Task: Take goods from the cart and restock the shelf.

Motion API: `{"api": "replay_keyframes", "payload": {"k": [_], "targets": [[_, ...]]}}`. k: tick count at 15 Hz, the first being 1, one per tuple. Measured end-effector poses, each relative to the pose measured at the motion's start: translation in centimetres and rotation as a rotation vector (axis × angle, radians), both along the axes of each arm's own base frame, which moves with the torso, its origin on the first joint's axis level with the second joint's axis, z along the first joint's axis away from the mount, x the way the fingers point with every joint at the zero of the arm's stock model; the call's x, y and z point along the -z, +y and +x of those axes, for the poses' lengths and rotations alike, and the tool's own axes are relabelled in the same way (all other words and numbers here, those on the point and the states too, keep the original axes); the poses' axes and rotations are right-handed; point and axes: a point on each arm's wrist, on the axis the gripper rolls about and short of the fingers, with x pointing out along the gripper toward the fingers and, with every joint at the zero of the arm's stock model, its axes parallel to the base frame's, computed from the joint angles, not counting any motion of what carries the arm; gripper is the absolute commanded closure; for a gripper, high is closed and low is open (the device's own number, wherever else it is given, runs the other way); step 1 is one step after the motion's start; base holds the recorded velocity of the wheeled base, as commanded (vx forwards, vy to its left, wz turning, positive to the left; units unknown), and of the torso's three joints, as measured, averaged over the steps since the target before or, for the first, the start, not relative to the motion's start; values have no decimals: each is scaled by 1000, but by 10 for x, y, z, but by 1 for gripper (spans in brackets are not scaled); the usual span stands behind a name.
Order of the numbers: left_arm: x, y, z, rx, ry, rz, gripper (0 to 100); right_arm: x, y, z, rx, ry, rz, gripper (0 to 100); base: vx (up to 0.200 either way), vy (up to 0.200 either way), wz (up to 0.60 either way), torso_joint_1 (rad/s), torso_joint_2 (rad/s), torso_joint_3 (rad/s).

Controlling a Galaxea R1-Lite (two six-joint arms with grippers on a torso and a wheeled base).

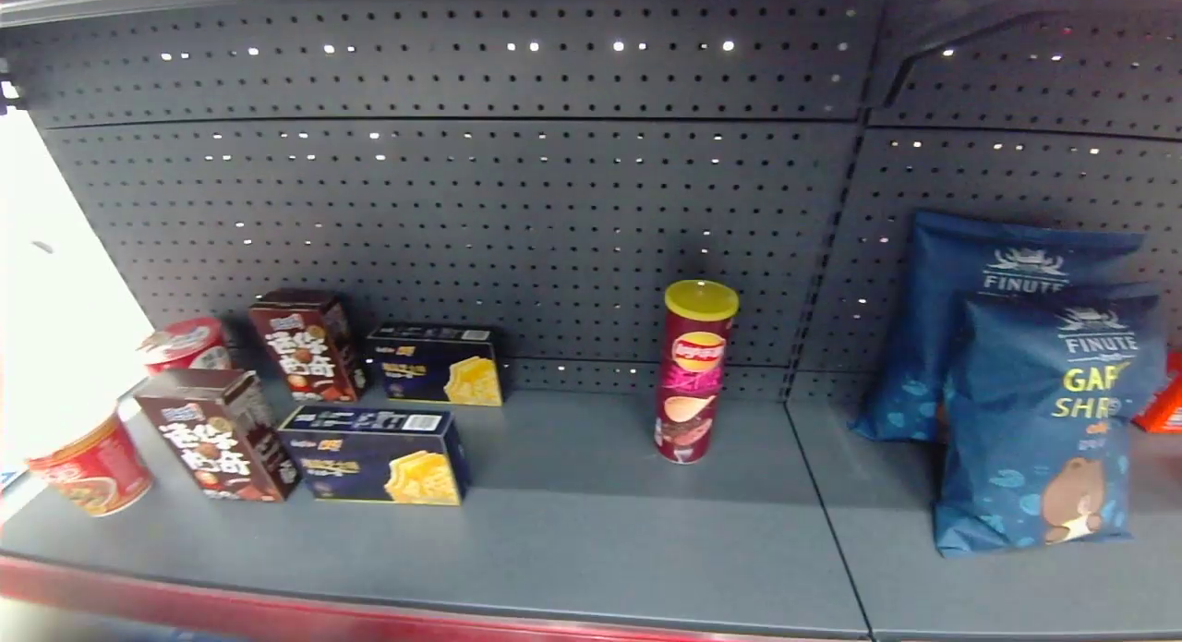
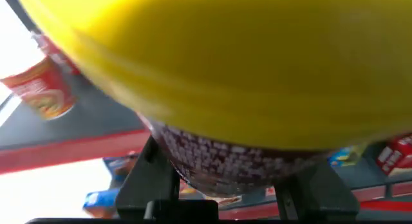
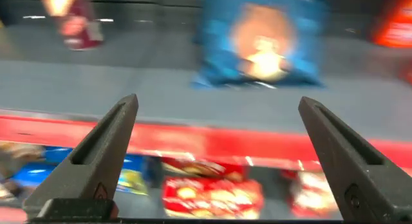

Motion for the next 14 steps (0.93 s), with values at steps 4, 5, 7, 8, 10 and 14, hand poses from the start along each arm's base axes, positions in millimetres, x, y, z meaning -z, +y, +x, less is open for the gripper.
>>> {"api": "replay_keyframes", "payload": {"k": [4, 5, 7, 8, 10, 14], "targets": [[3, 0, 0, 2, 6, -3, 100, 0, 0, 0, 0, 0, 0, 0, 0, 0, 0, 0, 0, 0], [4, 0, 1, 2, 11, -3, 100, 0, 0, 0, 0, 0, 0, 0, 0, 0, 0, 0, 0, 0], [4, 0, 1, 1, 12, -4, 100, 0, 0, 0, 0, 2, 0, 0, 0, 0, 0, 0, 0, 0], [4, 0, 1, 0, 12, -4, 100, 0, 0, 0, 0, 0, 0, 0, 0, 0, 0, 0, 0, 0], [5, 0, 0, -8, 10, -13, 100, 0, 0, 0, 0, 0, 0, 0, 0, 0, 0, 0, 0, 0], [5, 1, -1, -39, 5, -41, 100, 0, 0, 0, 0, -1, -3, 0, 0, 0, 0, 0, 0, 0]]}}
